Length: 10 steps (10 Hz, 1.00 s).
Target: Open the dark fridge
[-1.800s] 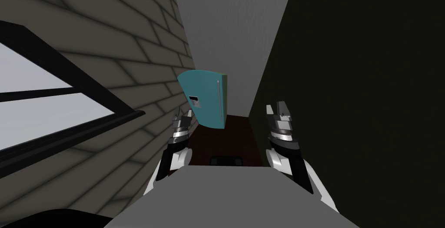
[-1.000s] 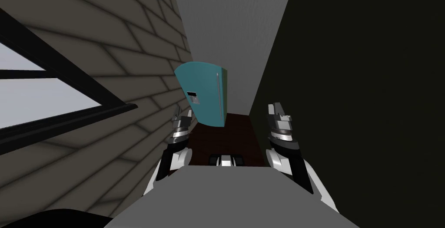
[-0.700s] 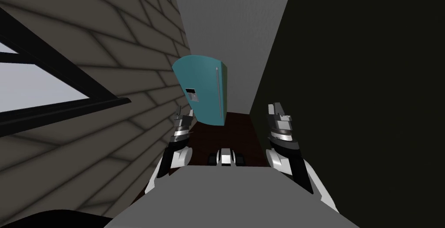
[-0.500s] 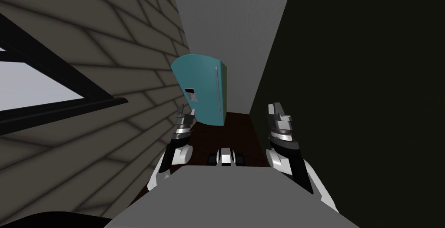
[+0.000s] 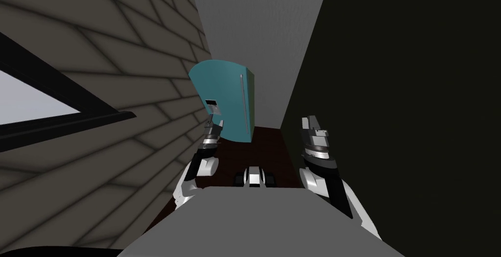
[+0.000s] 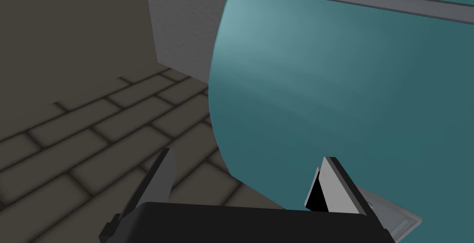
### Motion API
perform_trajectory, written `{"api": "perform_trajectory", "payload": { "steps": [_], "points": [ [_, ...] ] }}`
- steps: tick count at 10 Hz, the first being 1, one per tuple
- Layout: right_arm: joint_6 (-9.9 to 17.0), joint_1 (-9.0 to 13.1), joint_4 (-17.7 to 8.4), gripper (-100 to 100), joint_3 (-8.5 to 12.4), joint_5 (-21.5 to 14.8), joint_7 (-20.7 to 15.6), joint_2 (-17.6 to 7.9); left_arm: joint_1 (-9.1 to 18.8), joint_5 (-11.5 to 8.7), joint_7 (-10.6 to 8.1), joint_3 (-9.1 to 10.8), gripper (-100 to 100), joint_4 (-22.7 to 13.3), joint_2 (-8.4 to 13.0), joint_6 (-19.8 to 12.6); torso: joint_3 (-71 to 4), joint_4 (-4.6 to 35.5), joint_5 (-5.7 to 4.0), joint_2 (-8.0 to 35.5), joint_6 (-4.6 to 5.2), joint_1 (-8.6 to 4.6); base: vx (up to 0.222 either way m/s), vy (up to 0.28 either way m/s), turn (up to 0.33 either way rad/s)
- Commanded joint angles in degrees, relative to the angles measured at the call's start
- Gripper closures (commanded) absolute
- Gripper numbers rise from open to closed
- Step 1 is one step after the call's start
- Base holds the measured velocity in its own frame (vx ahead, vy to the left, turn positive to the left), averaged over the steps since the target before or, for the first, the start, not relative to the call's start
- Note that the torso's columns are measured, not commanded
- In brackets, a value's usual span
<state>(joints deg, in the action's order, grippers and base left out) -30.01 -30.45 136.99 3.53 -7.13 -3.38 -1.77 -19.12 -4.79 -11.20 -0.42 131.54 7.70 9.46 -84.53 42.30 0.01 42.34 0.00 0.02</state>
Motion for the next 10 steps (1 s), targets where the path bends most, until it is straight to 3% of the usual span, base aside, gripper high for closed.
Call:
{"api": "perform_trajectory", "payload": {
  "steps": [1, 6, 7, 8, 9, 10],
  "points": [
    [0.00, 0.00, 0.00, 0, 0.00, 0.00, 0.00, 0.00, 3.55, 0.22, -1.01, -0.27, -100, -1.02, 0.60, -3.64, -0.03, -0.01, -0.01, -0.06, 0.01, -0.05, 0.040, -0.035, -0.008],
    [0.00, 0.00, 0.00, 0, 0.00, 0.00, 0.00, 0.00, 12.18, 0.62, -4.48, -0.71, -100, -3.59, 2.05, -11.76, -0.03, -0.01, -0.01, -0.05, 0.00, -0.03, 0.055, -0.038, -0.012],
    [0.00, 0.00, 0.00, 0, 0.00, 0.00, 0.00, 0.00, 13.93, 0.62, -4.48, -0.71, -100, -3.59, 2.05, -13.48, -0.05, -0.02, -0.02, -0.09, 0.01, -0.07, 0.052, -0.045, -0.007],
    [0.00, 0.00, 0.00, 0, 0.00, 0.00, 0.00, 0.00, 13.93, 0.62, -4.48, -0.71, -100, -3.59, 2.05, -14.10, -0.03, -0.01, -0.02, -0.04, 0.00, -0.05, 0.017, -0.022, 0.000],
    [0.00, 0.00, 0.00, 0, 0.00, 0.00, 0.00, 0.00, 16.57, 0.78, -5.76, -0.86, -100, -4.54, 2.42, -16.18, 0.04, 0.02, 0.01, 0.07, -0.01, 0.05, 0.040, -0.033, -0.015],
    [0.00, 0.00, 0.00, 0, 0.00, 0.00, 0.00, 0.00, 17.77, 0.78, -5.76, -0.86, -100, -4.54, 2.42, -17.67, -0.01, 0.00, 0.00, -0.03, 0.01, 0.00, 0.044, -0.039, -0.011]
  ]
}}
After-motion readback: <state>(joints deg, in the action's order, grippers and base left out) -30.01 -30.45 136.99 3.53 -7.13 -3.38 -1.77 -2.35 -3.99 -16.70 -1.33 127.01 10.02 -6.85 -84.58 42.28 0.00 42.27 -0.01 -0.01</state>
